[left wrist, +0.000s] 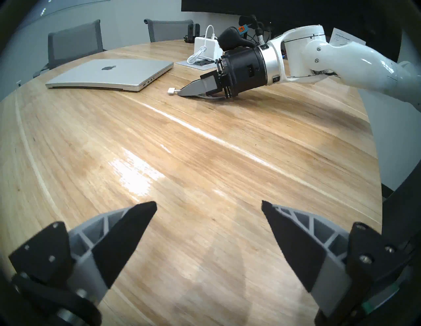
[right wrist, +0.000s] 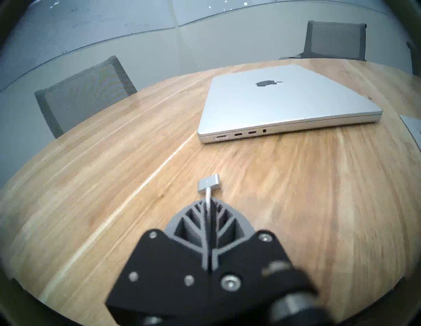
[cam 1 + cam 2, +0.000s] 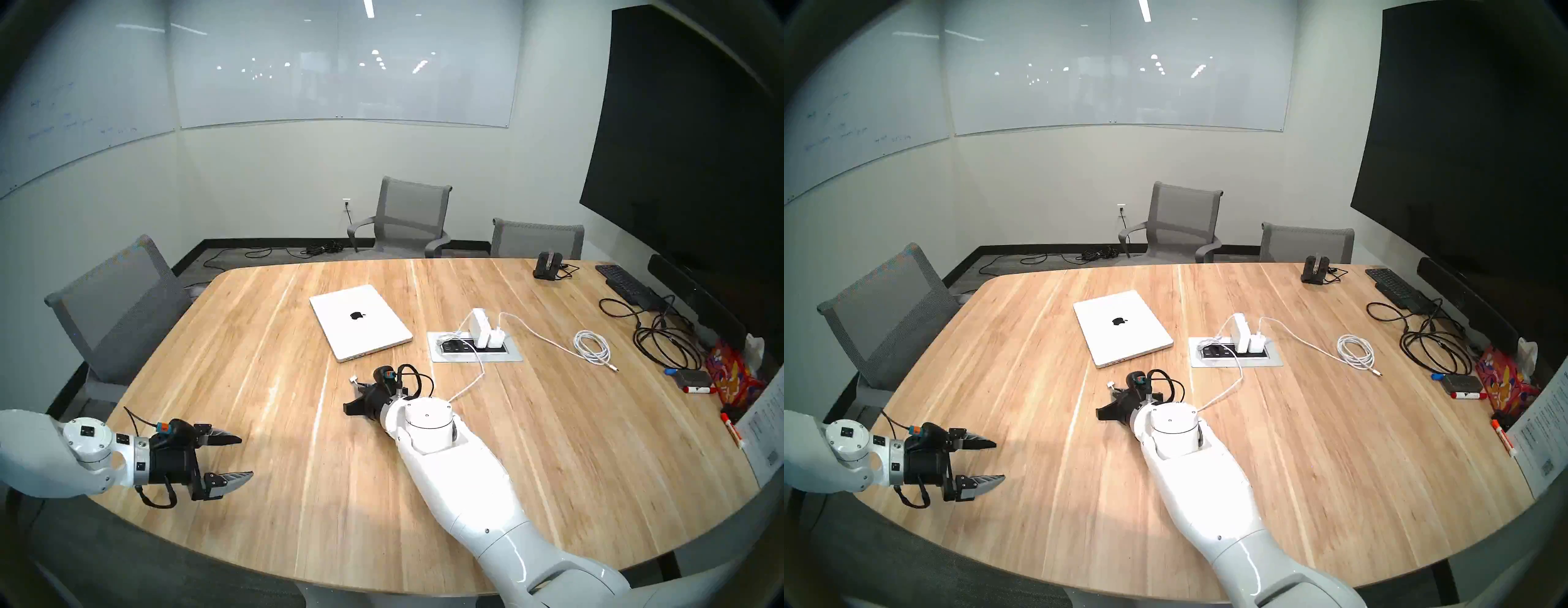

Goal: Plug the charging cable into the port of a MacBook

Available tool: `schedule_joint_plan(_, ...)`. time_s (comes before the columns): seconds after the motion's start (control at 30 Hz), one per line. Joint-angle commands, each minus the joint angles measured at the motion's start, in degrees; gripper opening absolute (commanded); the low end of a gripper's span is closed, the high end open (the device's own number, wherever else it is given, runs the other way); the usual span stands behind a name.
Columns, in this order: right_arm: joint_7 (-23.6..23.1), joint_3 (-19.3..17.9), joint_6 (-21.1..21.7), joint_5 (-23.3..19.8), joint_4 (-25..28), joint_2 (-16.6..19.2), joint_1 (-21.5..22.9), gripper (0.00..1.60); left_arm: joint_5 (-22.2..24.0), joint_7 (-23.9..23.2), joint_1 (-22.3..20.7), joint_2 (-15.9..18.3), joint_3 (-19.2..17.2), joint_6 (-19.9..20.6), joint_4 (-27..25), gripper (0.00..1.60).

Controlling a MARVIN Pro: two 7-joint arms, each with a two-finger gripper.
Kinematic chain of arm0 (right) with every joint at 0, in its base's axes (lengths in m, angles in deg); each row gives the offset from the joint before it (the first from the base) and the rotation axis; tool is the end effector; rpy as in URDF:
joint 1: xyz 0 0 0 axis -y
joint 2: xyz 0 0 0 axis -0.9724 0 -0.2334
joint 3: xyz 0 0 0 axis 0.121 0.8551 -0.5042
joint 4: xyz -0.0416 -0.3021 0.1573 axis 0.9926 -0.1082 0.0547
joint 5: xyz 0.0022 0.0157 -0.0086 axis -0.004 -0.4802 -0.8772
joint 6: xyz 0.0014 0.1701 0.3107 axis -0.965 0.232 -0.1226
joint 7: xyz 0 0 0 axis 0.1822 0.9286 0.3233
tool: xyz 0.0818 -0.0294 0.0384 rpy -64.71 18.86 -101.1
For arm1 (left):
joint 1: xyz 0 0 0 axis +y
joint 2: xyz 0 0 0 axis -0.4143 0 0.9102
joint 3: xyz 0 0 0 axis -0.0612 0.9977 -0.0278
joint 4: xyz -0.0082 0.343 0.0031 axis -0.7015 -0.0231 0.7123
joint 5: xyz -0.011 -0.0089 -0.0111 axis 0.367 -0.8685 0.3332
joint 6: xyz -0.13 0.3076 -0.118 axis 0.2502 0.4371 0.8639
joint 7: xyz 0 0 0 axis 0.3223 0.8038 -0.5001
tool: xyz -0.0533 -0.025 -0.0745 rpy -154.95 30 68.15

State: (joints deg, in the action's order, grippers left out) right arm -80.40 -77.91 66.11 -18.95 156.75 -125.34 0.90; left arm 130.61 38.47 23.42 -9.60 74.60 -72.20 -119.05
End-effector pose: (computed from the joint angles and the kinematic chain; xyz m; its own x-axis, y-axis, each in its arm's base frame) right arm 0.4903 0.2253 -0.4241 0.4540 0.0506 0.8896 0.4995 -0.8412 -0.2071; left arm 0.3003 0.2528 -0.3499 0.3809 -0.3909 0.8379 -0.7937 -0.6031 0.0794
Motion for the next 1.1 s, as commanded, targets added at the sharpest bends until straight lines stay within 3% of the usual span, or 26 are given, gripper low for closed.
schedule_joint_plan(0.0, 1.1, 0.7, -0.1, -3.6, 1.4, -1.0, 1.3, 0.0, 0.0, 0.0, -0.3, -0.1, -0.3, -0.1, 0.0, 1.6)
schedule_joint_plan(0.47, 4.7, 3.7, -1.8, -8.0, -1.3, -2.2, 3.9, 0.0, 0.0, 0.0, -0.3, -0.1, -0.3, -0.1, 0.0, 1.6)
schedule_joint_plan(1.07, 7.5, 4.7, -6.4, -9.1, -8.0, -3.8, 6.5, 0.0, 0.0, 0.0, -0.3, -0.1, -0.3, -0.1, 0.0, 1.6)
